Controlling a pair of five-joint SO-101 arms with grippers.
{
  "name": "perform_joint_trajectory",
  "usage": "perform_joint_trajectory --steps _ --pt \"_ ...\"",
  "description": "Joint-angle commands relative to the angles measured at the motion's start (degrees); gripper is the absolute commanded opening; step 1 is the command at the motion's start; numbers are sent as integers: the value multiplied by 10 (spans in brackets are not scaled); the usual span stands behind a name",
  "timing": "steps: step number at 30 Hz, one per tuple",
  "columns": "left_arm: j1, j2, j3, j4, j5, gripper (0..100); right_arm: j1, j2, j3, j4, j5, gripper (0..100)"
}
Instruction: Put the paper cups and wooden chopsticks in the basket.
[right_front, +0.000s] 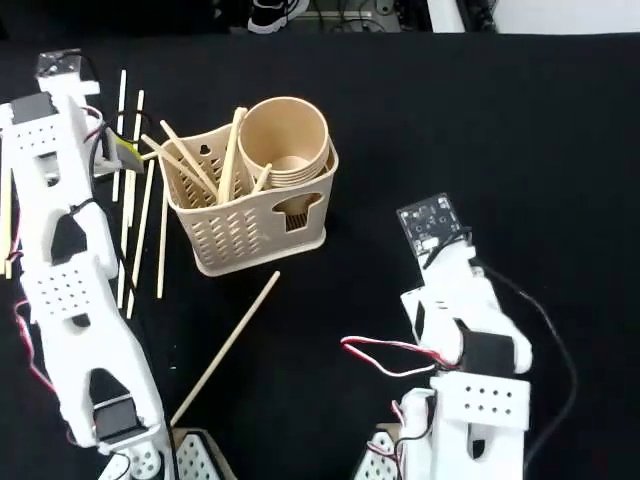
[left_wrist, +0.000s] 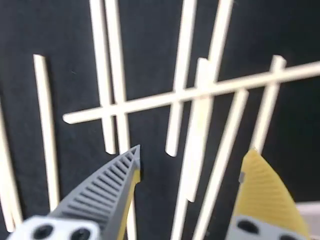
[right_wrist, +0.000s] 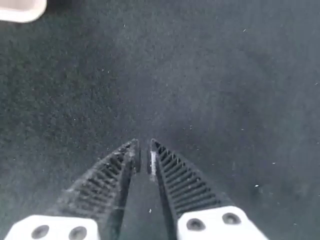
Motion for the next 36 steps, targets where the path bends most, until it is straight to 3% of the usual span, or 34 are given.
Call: perform_joint_trajectory --steps 1,8,12,19,23,29,36 --pt "-65 54 -240 64 -8 311 -6 29 16 -41 -27 46" --pt "-177 113 -336 56 -78 312 -7 53 78 -101 -26 46" --pt "-203 152 -252 -45 -98 312 -7 53 96 -120 -26 46" --pt "-209 174 -162 -100 -98 310 -7 53 99 -122 -27 46" --pt "-209 190 -163 -101 -97 267 -7 53 100 -122 -27 46" --pt "-210 197 -164 -96 -100 20 -7 52 112 -139 -26 46" --pt "-185 193 -176 -2 -101 28 -7 52 114 -139 -25 45"
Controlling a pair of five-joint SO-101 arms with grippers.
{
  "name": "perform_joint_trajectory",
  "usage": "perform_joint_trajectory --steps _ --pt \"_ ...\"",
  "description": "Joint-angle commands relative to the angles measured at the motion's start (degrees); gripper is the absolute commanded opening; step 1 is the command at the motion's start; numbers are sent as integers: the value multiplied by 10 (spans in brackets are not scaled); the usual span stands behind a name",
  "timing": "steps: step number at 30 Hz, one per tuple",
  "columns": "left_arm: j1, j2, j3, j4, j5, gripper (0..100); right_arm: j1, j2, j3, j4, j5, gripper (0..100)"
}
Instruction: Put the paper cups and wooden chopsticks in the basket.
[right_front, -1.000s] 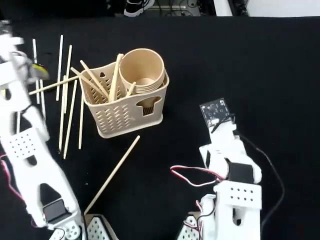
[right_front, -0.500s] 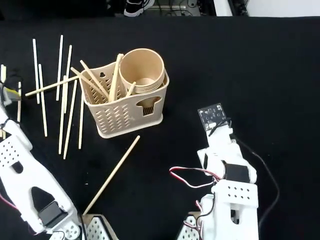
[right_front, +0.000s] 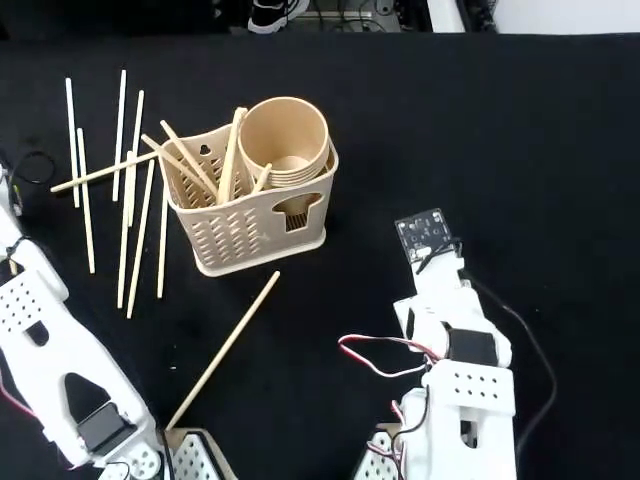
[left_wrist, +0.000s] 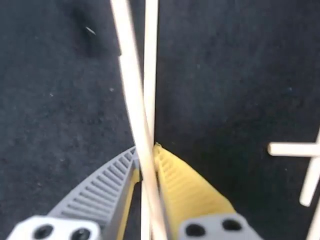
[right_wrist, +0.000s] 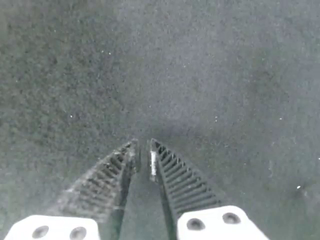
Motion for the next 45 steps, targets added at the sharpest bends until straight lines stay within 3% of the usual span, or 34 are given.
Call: perform_joint_trajectory --steps 1,4,7,12,16,23,26,29,34,39,45 --pt "22 -6 -33 89 -5 28 -7 1 -1 -10 2 45" --pt "42 -4 -138 178 -2 28 -6 1 -1 -11 2 45" --pt "51 -6 -201 178 33 28 -6 1 -1 -11 2 45" --pt "73 -84 -187 178 91 28 -4 1 5 -27 1 45" --pt "92 -194 -101 178 150 27 -5 1 14 -39 1 44" --pt "167 -538 238 173 192 28 -5 1 23 -55 2 44" --pt "202 -680 354 124 193 28 -5 1 29 -67 2 44" --pt "234 -789 474 25 198 28 -5 1 29 -67 2 44" --pt "266 -926 657 -154 270 27 -5 1 30 -67 2 44" --pt "302 -1065 714 -244 315 27 -6 1 30 -67 1 44" --pt "398 -1167 803 -345 318 27 -6 1 30 -67 1 44"
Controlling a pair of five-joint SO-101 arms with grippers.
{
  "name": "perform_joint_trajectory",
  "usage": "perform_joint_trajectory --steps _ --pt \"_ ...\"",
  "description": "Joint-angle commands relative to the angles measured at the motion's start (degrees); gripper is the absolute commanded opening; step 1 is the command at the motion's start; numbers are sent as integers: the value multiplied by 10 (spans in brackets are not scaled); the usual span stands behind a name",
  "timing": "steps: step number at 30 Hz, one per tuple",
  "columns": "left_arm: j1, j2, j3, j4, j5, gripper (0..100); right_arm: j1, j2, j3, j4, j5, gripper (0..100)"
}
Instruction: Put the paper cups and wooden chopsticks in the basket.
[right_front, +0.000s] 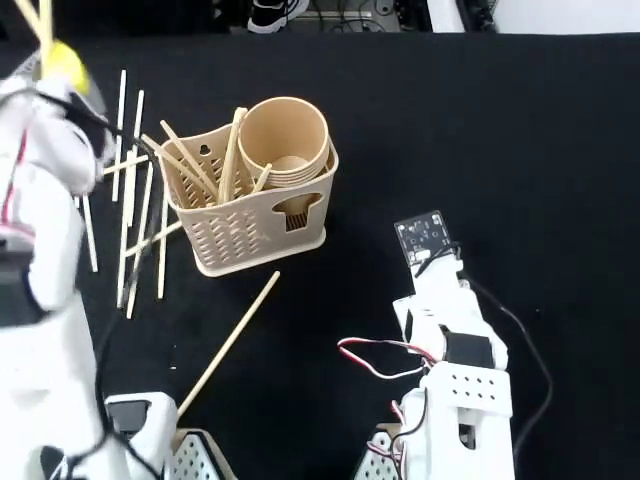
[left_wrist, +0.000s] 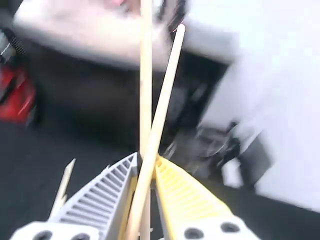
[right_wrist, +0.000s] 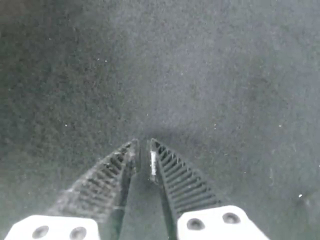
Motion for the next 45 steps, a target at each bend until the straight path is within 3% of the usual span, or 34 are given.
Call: perform_joint_trajectory --steps 1,10,14,19,26,31,45 --pt "78 -69 80 -81 4 27 -6 1 -2 -11 1 44" --pt "142 -150 383 -234 4 29 -6 1 -2 -11 2 44" --pt "146 -189 458 -245 -7 66 -6 1 -2 -11 2 44" --pt "146 -224 463 -181 -3 248 -6 1 -2 -11 2 44" --pt "155 -249 457 -169 -1 245 -6 1 -2 -11 2 44" --pt "120 -249 423 -159 1 245 -6 1 -2 -11 2 44" --pt "15 -241 284 75 14 245 -6 1 2 -11 2 44"
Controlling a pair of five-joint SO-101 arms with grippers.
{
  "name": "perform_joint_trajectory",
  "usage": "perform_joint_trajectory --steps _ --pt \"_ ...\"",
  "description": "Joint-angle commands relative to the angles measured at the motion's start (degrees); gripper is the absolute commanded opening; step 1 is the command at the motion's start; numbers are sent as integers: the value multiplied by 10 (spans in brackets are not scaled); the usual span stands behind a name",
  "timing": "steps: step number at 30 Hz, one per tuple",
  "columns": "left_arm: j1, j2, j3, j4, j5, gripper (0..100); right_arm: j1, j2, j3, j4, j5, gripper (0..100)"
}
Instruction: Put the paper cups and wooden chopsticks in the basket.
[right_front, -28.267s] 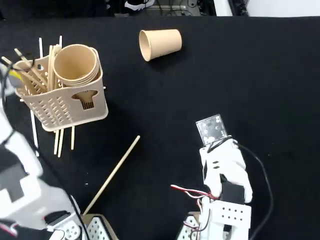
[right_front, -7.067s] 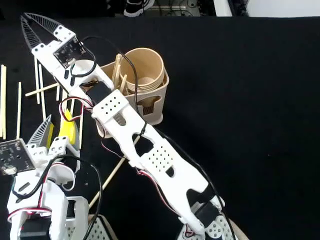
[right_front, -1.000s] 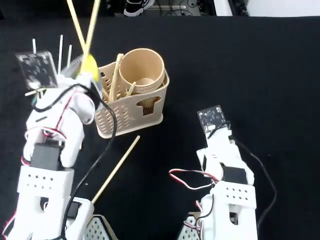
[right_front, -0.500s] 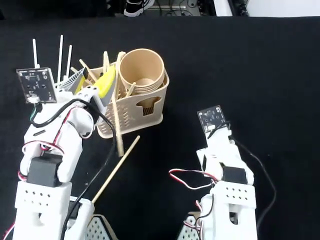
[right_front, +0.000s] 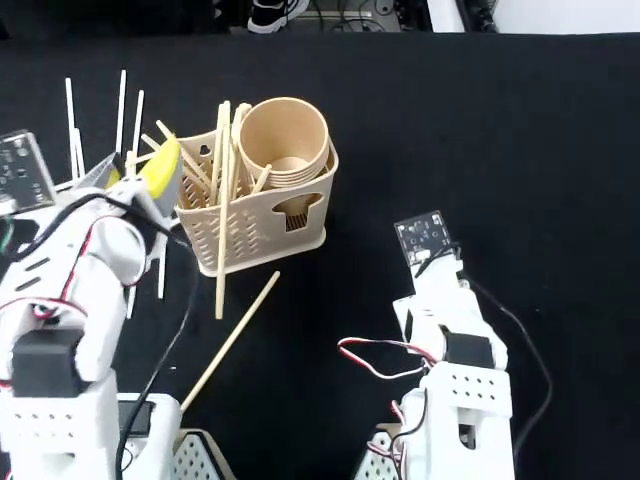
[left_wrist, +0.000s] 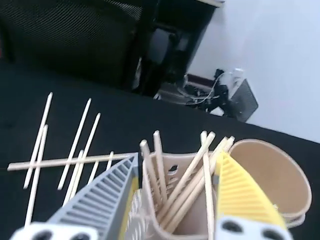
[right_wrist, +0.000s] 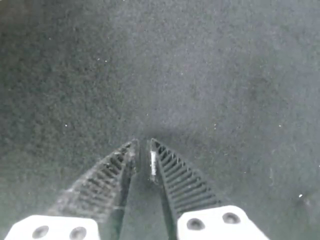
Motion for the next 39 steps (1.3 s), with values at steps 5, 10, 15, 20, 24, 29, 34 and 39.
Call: perform_joint_trajectory --steps 5,10,15,20,24,29,34,39 --pt "-175 100 -82 79 -47 250 -6 1 -1 -11 2 44" --pt "-209 330 -152 71 -135 250 -6 1 -1 -11 2 44" --pt "-207 554 -255 73 -205 250 -6 1 -1 -11 2 44" --pt "-208 745 -367 69 -213 250 -6 1 0 -19 2 44" --pt "-212 877 -487 75 -211 250 -6 1 0 -20 2 44" --pt "-207 1025 -644 117 -214 251 -6 1 0 -20 2 44" --pt "-207 1166 -820 209 -210 249 -6 1 0 -20 2 44" --pt "-197 1291 -991 302 -213 245 -6 1 0 -20 2 44"
